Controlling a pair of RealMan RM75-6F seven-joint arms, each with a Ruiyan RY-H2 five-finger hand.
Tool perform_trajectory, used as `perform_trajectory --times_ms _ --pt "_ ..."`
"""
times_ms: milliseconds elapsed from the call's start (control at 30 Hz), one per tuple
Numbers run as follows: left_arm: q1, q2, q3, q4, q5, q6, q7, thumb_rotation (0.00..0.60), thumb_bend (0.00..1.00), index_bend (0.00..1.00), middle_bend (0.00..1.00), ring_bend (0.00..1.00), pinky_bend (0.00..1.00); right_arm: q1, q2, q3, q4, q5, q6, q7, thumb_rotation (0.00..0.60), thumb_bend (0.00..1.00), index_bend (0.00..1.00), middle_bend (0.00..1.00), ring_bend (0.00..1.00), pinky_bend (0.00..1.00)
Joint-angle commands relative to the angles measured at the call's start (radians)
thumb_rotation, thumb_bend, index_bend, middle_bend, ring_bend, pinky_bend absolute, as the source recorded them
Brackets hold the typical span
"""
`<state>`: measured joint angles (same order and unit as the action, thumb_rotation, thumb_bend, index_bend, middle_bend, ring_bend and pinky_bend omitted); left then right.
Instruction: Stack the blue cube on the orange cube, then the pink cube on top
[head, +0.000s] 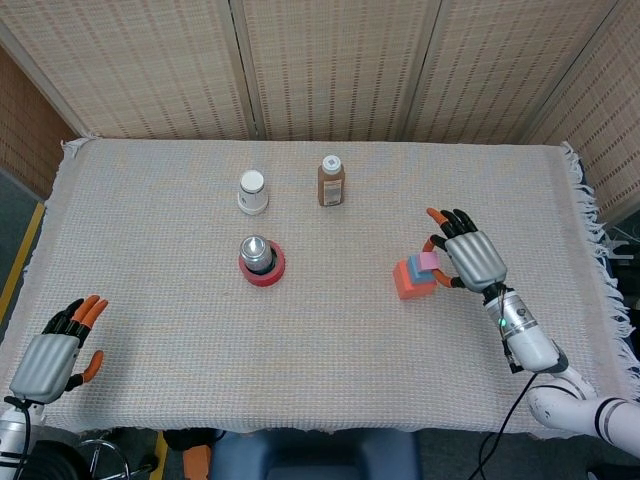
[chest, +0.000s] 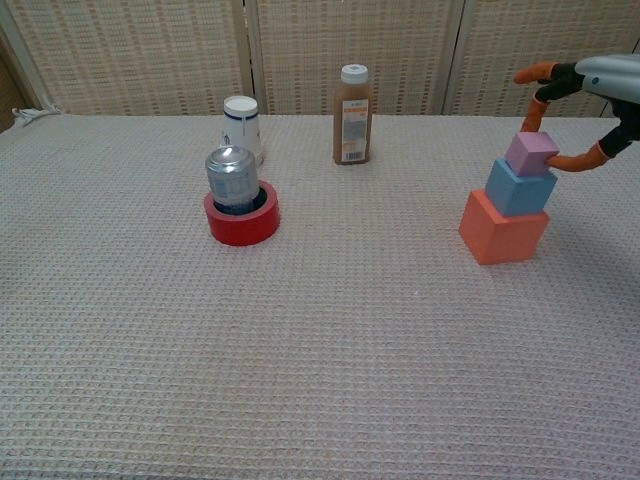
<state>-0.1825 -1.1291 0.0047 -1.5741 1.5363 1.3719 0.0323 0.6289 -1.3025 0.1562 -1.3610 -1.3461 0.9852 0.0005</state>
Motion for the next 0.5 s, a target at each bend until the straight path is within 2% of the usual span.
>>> perform_trajectory --times_ms 33,233,500 --pt "0.0 0.0 -0.001 0.001 -0.002 -0.001 -0.001 0.6 0.47 0.0 0.0 0.0 0.15 0.0 0.003 0.0 -0.001 0.002 -0.001 -0.008 0.6 0.28 0.5 0.0 0.0 0.0" --pt "-0.001 0.001 -0.001 0.002 -0.002 -0.002 -0.002 0.6 0.48 0.0 0.0 0.0 0.15 0.001 0.009 -0.002 -0.011 0.013 -0.011 -0.022 0.6 0.28 0.42 0.0 0.0 0.0" --pt "-0.001 0.001 -0.001 0.003 -0.004 -0.003 -0.004 0.6 0.47 0.0 0.0 0.0 0.15 0.001 0.016 -0.001 -0.021 0.014 -0.01 -0.023 0.6 0.28 0.38 0.0 0.0 0.0"
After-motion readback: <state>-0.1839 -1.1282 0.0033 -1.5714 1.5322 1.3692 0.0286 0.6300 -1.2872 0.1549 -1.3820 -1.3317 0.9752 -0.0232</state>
